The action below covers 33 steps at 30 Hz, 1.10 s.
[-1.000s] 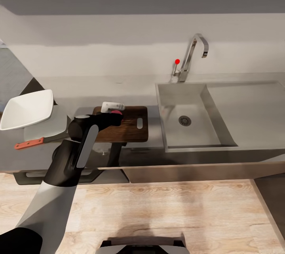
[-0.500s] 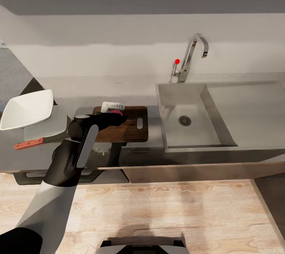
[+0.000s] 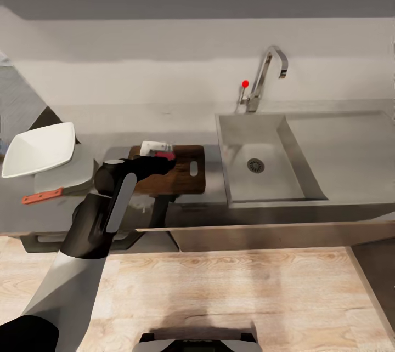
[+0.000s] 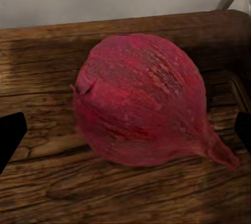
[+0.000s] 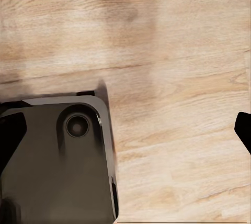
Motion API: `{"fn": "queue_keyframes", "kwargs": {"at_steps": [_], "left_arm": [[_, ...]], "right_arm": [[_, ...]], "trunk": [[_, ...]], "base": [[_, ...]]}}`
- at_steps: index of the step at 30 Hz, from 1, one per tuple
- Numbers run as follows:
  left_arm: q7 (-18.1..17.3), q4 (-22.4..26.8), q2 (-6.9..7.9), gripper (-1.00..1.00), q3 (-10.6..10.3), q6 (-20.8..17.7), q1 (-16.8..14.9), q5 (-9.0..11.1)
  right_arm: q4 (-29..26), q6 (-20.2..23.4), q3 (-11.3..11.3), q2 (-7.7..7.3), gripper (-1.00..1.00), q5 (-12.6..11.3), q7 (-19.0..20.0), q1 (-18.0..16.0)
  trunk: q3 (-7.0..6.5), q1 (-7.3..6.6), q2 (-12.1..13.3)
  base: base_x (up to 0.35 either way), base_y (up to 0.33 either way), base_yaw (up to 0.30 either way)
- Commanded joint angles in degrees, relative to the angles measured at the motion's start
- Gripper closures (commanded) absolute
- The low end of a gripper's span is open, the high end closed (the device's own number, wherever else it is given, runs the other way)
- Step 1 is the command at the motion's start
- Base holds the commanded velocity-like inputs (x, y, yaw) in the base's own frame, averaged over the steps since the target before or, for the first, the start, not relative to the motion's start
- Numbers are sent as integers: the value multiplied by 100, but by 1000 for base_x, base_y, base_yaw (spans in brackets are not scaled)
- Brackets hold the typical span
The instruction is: In the kitchen, take the Vidalia onion out of the sink, dice it on the chopping board with the paring knife, put the diced onion into the bowl on the countertop, then place both the paring knife and the chopping board into the sink.
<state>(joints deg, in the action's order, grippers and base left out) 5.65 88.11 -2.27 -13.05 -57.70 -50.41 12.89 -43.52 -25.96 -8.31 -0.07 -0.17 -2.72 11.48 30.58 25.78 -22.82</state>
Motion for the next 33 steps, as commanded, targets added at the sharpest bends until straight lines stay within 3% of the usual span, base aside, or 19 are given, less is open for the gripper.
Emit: {"fn": "queue_keyframes", "kwargs": {"at_steps": [1, 33], "left_arm": [[59, 3, -2, -100, -4, -22, -6, 58], [59, 4, 7, -100, -4, -22, -7, 56]], "right_arm": [[-8, -6, 5, -1, -100, -1, -18, 4], [-8, -6, 5, 0, -100, -1, -18, 4]], "trunk": [[7, 1, -10], [7, 1, -10]], "base": [[-267, 0, 0], [-330, 0, 0]]}}
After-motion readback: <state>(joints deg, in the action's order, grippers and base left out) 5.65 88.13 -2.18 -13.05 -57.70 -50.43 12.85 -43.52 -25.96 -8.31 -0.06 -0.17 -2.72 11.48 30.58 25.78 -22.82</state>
